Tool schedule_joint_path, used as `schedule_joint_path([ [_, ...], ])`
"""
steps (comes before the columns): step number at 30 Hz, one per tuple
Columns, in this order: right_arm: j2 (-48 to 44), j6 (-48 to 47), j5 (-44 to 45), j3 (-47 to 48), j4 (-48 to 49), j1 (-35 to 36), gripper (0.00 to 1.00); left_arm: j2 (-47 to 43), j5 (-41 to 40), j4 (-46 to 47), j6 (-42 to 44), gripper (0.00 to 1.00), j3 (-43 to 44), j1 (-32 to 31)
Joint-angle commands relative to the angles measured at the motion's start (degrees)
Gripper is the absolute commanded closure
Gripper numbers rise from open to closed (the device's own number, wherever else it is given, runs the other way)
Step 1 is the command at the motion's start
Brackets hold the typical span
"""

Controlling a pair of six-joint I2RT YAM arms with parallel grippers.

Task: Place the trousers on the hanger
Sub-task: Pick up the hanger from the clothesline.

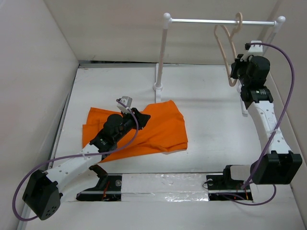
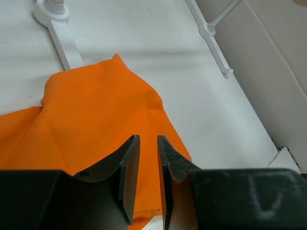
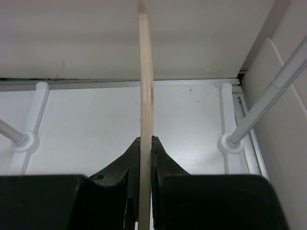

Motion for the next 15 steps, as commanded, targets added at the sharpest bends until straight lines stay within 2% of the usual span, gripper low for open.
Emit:
schedule_joint_path([
  [1,-4.6,-0.9,0.3,0.8,5.5,-0.3,1.00,-0.2,0.6,3.6,0.1,0.80,-0.4,-0.2],
  [7,-8.8,-0.9,1.6,-5.3,7.9,0.2,1.00,2.5,2.4,5.5,0.3,0.70,0.1,-0.2],
  [15,-11.9,-0.4,2.5,-14.1,11.2,1.3,1.00,5.1,5.3,7.6,-1.2,0.65,3.3,-0.2],
])
